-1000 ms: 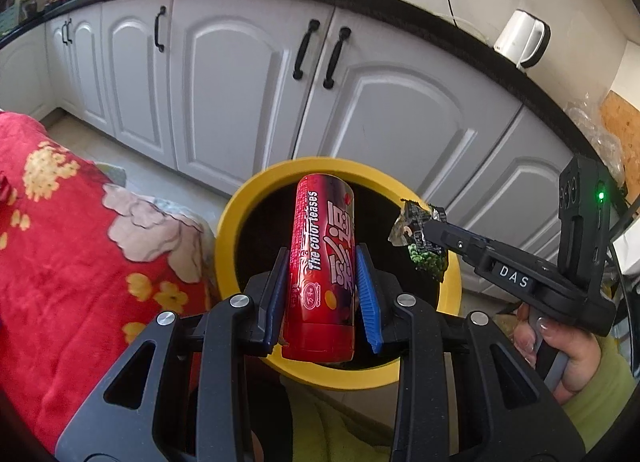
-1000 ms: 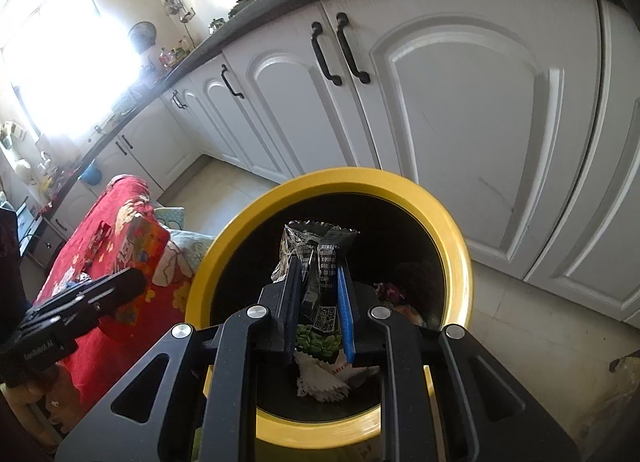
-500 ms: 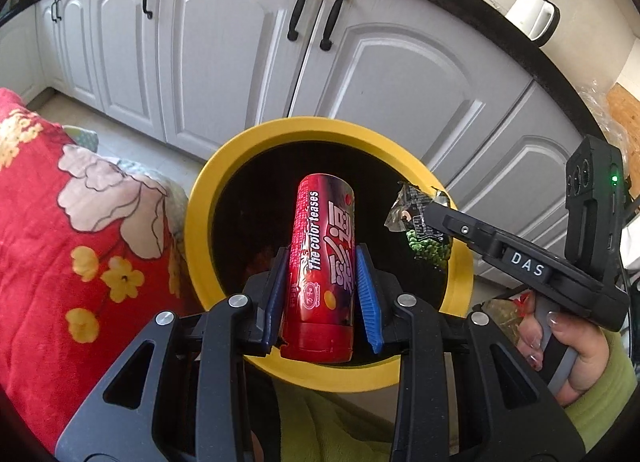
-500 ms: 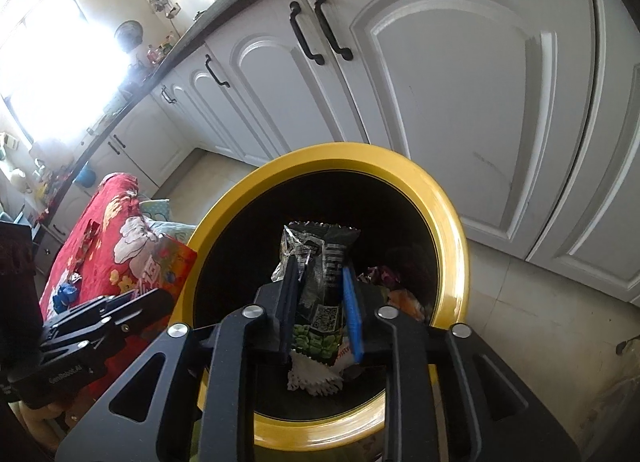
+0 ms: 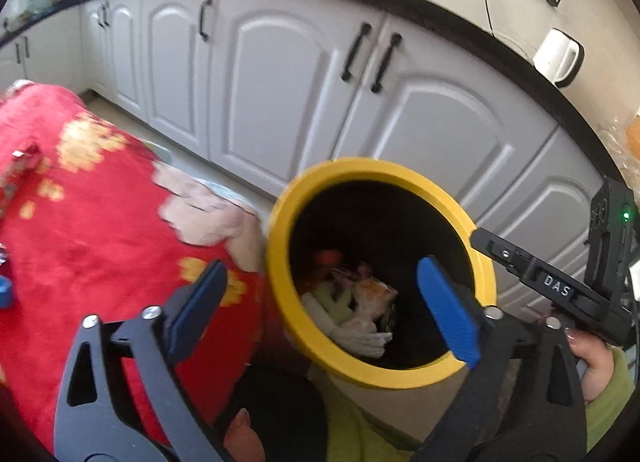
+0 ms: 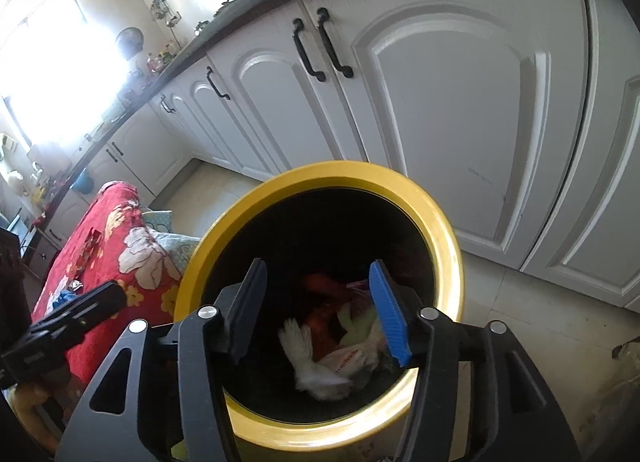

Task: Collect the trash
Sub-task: 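Open both tools to drop the can and dark bag into the bin, then move both tools back over the blue glove and remaining wrappers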

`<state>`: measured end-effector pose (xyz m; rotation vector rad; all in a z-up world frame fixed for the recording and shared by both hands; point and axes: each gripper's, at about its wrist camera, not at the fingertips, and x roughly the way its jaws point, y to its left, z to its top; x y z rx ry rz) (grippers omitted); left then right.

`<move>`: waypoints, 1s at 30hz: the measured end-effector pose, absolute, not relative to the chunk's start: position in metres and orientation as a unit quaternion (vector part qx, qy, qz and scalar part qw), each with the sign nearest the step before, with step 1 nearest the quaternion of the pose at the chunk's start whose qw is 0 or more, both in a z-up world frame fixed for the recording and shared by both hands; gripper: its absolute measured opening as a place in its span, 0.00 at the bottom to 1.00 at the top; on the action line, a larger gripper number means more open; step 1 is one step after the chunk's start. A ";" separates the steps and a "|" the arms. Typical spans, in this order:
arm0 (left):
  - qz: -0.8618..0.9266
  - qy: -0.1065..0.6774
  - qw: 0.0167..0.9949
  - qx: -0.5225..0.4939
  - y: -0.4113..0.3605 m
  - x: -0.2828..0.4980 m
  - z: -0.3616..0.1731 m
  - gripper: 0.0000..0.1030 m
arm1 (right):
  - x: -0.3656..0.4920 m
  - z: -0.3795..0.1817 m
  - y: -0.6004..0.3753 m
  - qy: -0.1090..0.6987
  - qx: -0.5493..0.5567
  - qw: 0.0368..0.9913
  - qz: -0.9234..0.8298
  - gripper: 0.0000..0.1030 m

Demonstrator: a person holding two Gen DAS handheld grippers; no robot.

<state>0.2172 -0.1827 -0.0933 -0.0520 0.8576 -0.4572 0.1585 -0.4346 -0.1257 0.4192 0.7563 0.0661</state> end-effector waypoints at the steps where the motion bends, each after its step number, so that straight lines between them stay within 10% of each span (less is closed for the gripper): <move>1: -0.213 0.405 0.889 -0.025 -0.177 0.216 -0.089 0.89 | 0.158 -0.122 -0.431 0.363 0.201 0.909 0.036 0.54; 30: -0.074 0.318 0.943 -0.064 -0.010 0.175 -0.020 0.89 | 0.164 -0.046 -0.271 0.321 0.117 0.920 0.189 0.62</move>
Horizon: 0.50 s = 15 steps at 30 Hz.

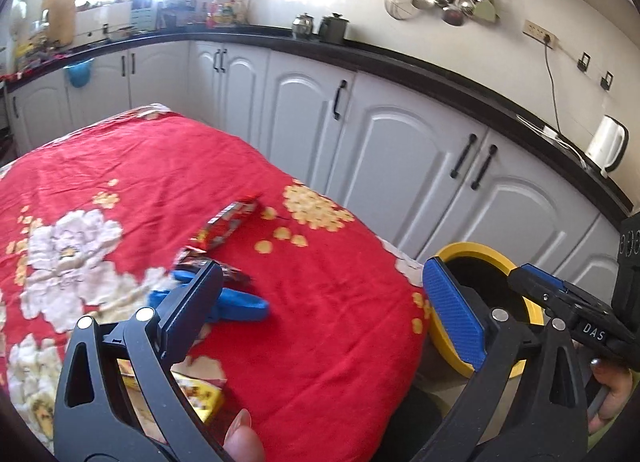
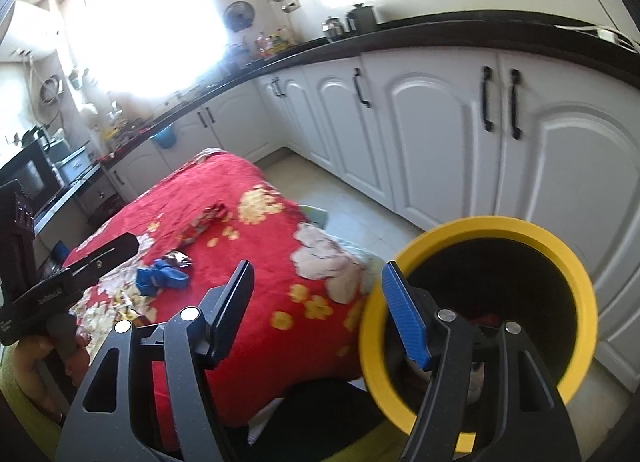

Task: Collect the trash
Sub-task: 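Move both tools back over the blue glove and remaining wrappers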

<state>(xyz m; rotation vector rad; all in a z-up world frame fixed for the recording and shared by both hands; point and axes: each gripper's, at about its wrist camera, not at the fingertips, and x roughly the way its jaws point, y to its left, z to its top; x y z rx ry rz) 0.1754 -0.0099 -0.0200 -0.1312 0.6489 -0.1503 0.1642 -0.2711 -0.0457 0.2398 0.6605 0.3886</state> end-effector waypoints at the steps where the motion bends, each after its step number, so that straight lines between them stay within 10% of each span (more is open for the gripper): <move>1: -0.070 0.318 0.943 -0.065 -0.005 0.174 -0.020 0.89 | 0.166 -0.044 -0.265 0.321 0.116 0.919 0.195 0.63; 15: -0.025 0.345 0.935 -0.075 0.058 0.171 -0.039 0.89 | 0.201 -0.042 -0.177 0.346 0.080 0.895 0.270 0.65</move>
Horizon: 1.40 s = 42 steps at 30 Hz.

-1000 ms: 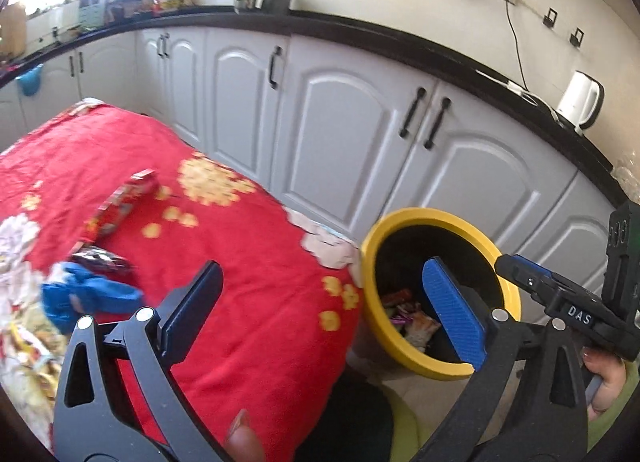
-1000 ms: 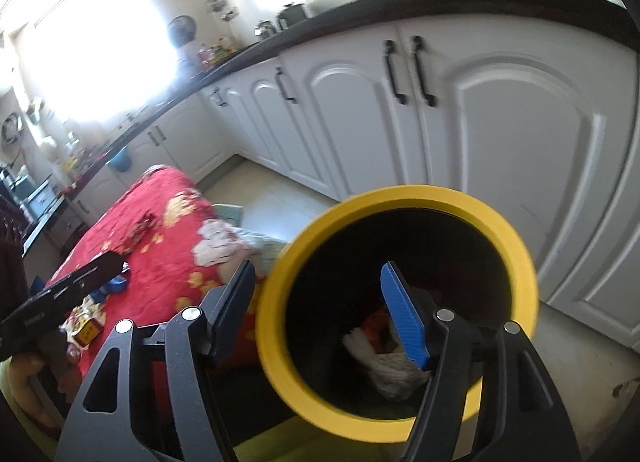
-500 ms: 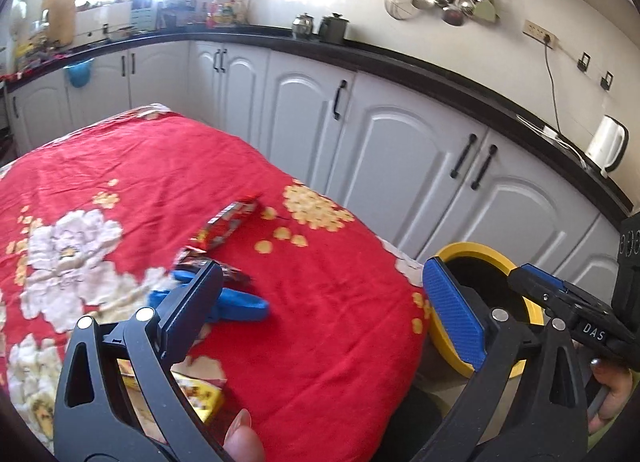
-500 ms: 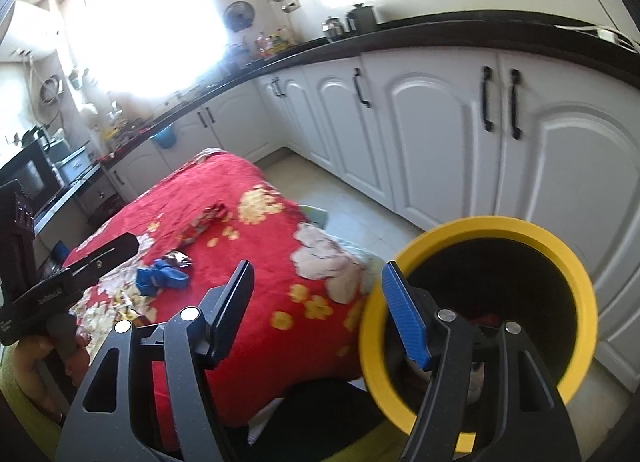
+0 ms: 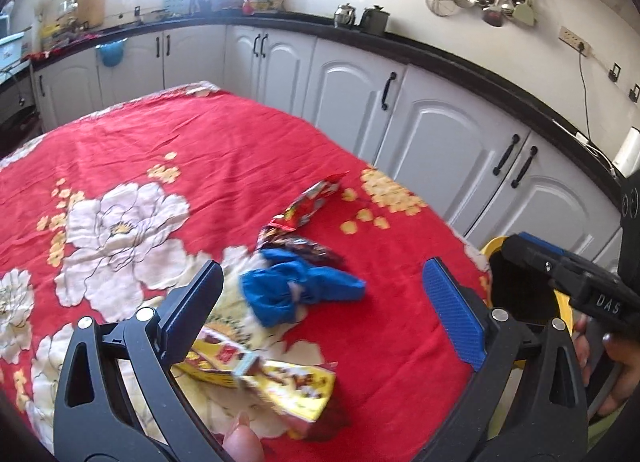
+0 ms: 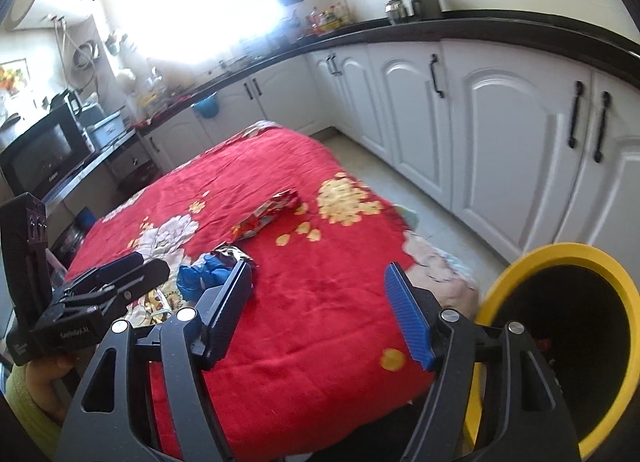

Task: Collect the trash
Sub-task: 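Move both tools back over the blue glove and remaining wrappers, then grasp the blue glove with the left tool while the right tool grasps the brown wrapper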

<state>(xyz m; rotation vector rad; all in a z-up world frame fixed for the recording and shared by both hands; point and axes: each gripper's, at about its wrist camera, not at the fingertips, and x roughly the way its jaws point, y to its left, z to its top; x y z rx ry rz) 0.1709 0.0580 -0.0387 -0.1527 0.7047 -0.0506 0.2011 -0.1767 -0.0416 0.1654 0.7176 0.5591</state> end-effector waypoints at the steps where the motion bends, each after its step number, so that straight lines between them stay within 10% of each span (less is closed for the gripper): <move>1: -0.020 0.351 0.933 -0.076 0.063 0.172 -0.042 0.87 | 0.205 -0.042 -0.170 0.349 0.076 0.893 0.275 0.65; 14: -0.043 0.398 0.904 -0.153 0.105 0.189 -0.074 0.37 | 0.246 -0.061 -0.112 0.396 0.038 0.854 0.336 0.45; 31: -0.057 0.421 0.887 -0.182 0.112 0.206 -0.095 0.28 | 0.271 -0.095 -0.039 0.439 -0.037 0.814 0.377 0.29; 42: -0.084 0.417 0.886 -0.183 0.104 0.200 -0.090 0.06 | 0.251 -0.097 -0.046 0.430 -0.052 0.816 0.383 0.17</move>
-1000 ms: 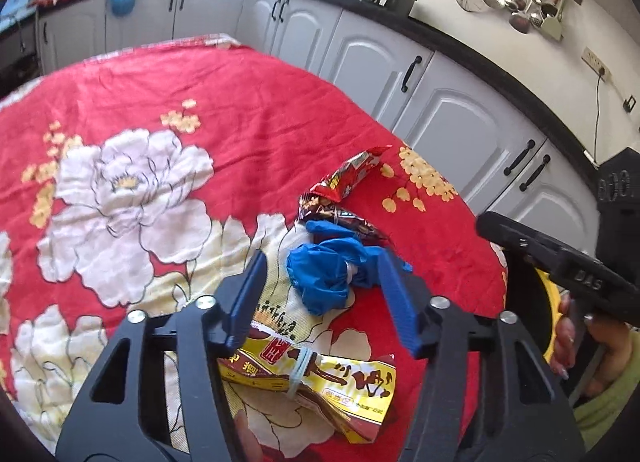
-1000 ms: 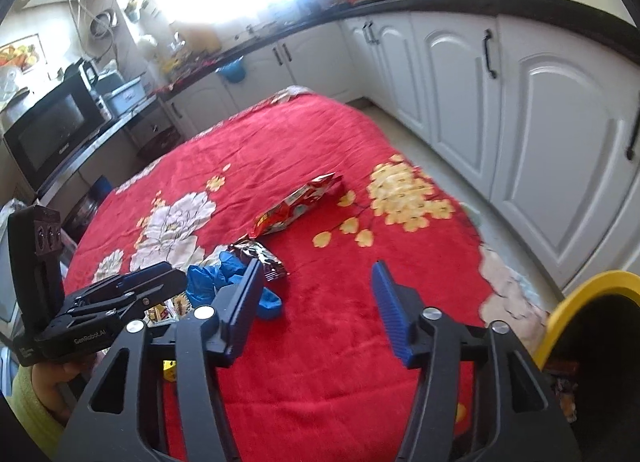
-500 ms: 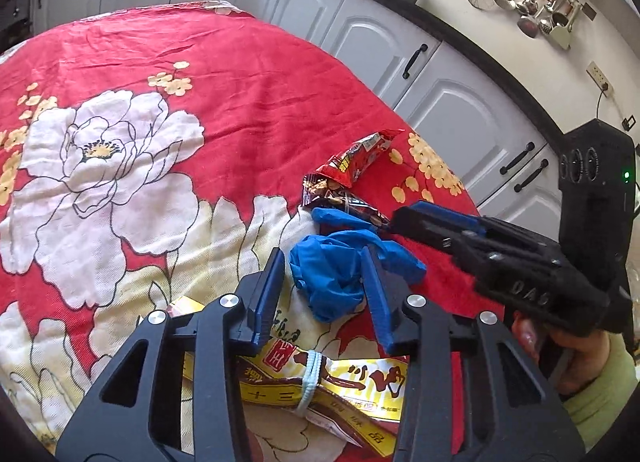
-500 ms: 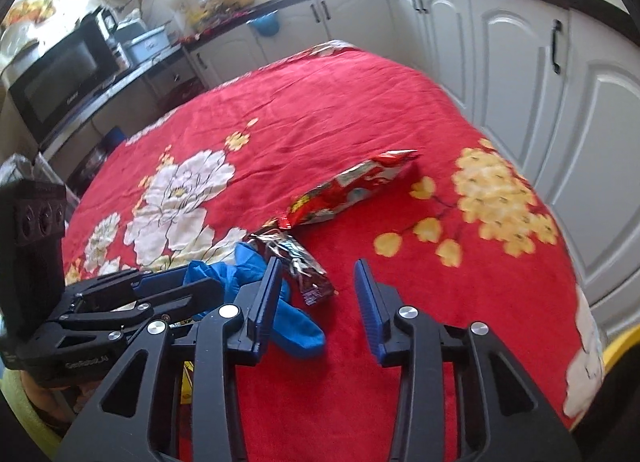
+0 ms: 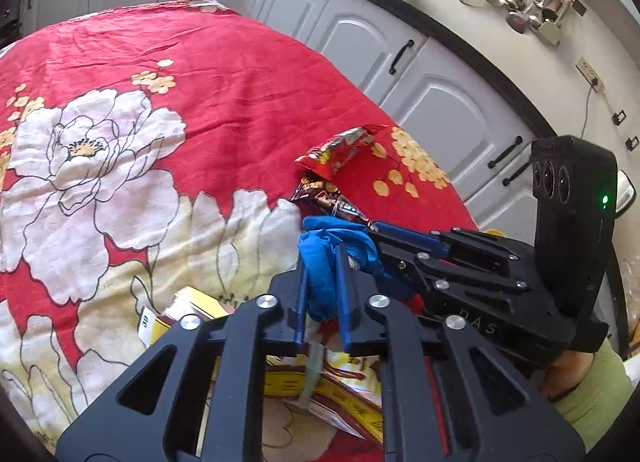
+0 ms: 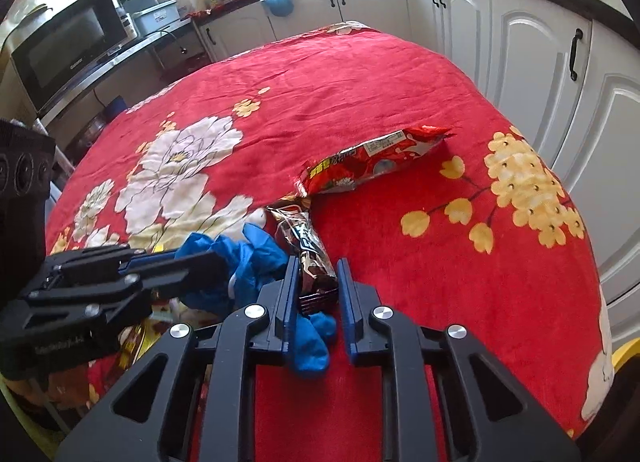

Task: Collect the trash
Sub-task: 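Grasp the blue glove with the left tool while the right tool grasps the brown wrapper, then carry the blue glove with the left tool while the right tool carries the brown wrapper over the bin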

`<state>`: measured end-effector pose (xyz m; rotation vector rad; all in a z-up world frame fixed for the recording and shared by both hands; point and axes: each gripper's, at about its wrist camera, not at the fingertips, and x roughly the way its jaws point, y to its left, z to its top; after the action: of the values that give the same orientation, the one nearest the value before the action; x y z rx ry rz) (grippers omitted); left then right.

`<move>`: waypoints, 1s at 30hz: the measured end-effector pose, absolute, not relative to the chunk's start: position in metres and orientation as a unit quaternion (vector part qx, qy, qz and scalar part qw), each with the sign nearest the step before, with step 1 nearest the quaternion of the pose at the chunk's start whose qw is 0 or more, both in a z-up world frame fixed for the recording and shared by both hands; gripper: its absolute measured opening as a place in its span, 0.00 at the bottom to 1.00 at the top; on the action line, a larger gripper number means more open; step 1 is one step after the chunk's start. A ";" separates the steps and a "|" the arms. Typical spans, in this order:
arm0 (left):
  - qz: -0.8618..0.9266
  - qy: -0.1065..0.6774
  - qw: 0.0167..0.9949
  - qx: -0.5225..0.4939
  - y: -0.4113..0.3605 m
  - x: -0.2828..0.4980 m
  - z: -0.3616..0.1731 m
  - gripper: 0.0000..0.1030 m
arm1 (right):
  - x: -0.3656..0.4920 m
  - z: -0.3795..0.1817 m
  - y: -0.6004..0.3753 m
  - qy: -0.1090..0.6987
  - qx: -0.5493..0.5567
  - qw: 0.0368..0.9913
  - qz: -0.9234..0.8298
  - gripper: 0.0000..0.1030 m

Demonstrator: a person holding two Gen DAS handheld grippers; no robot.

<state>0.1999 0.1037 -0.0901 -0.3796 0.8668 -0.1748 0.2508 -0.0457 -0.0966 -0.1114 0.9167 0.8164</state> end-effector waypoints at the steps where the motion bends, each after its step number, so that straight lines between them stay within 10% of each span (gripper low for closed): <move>1: -0.087 0.415 0.887 -0.182 0.103 0.198 -0.089 0.05 | 0.248 -0.096 -0.048 0.429 -0.051 0.817 0.382 0.17; 30: -0.155 0.368 0.909 -0.116 0.011 0.170 -0.039 0.03 | 0.204 -0.075 -0.201 0.381 0.053 0.882 0.273 0.17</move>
<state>0.1702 0.0106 -0.0390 -0.2388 0.7601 -0.3191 0.2038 -0.2012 -0.0745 0.1102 0.7943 0.5692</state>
